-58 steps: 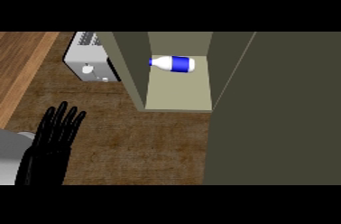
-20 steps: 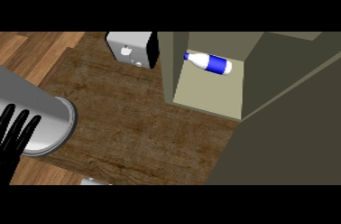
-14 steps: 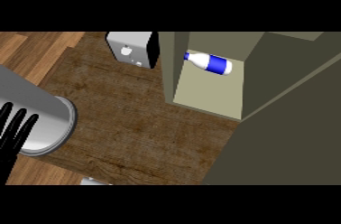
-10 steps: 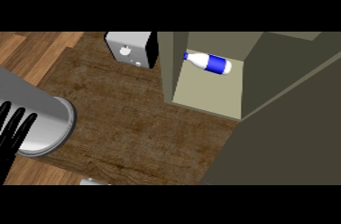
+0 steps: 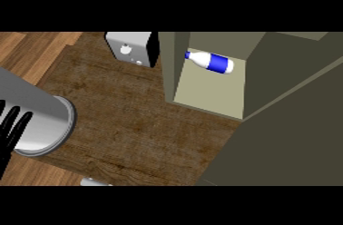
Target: Pick up the bottled water, place it into the cabinet and close the cabinet
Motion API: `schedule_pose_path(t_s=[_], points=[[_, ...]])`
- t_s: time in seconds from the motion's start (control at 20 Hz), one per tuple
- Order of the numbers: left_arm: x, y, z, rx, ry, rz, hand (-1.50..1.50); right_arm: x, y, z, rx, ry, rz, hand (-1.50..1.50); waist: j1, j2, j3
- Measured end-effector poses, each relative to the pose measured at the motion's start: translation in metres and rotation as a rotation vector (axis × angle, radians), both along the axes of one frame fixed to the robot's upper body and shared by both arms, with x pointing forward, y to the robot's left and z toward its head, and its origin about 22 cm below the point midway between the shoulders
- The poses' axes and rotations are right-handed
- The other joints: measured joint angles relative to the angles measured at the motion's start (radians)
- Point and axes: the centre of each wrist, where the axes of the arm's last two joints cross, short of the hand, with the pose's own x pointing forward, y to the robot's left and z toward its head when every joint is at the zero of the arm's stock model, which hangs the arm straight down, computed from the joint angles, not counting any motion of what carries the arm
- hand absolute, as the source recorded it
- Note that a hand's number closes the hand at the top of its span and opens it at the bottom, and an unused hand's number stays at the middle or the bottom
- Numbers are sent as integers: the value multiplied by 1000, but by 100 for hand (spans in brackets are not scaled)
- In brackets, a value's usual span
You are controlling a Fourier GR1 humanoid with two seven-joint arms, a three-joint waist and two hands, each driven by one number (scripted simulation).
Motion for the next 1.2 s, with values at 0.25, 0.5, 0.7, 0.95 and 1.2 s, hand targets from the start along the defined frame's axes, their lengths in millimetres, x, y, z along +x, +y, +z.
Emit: schedule_pose_path(t_s=[0.25,0.5,0.7,0.95,1.2], points=[[3,-2,3,-1,-12,-27,-150,4,3,-7,60,60,53,150,21,18,2],[4,-2,3,0,-17,-40,-150,12,8,-15,108,139,54,150,26,23,4],[2,0,2,2,-9,-36,-150,27,17,-15,91,145,31,150,19,17,6],[2,1,0,0,2,-38,-150,58,26,-10,-3,101,-12,150,16,6,6],[0,3,-3,-7,11,-26,-150,87,44,-1,-86,74,-37,150,7,-2,10]])
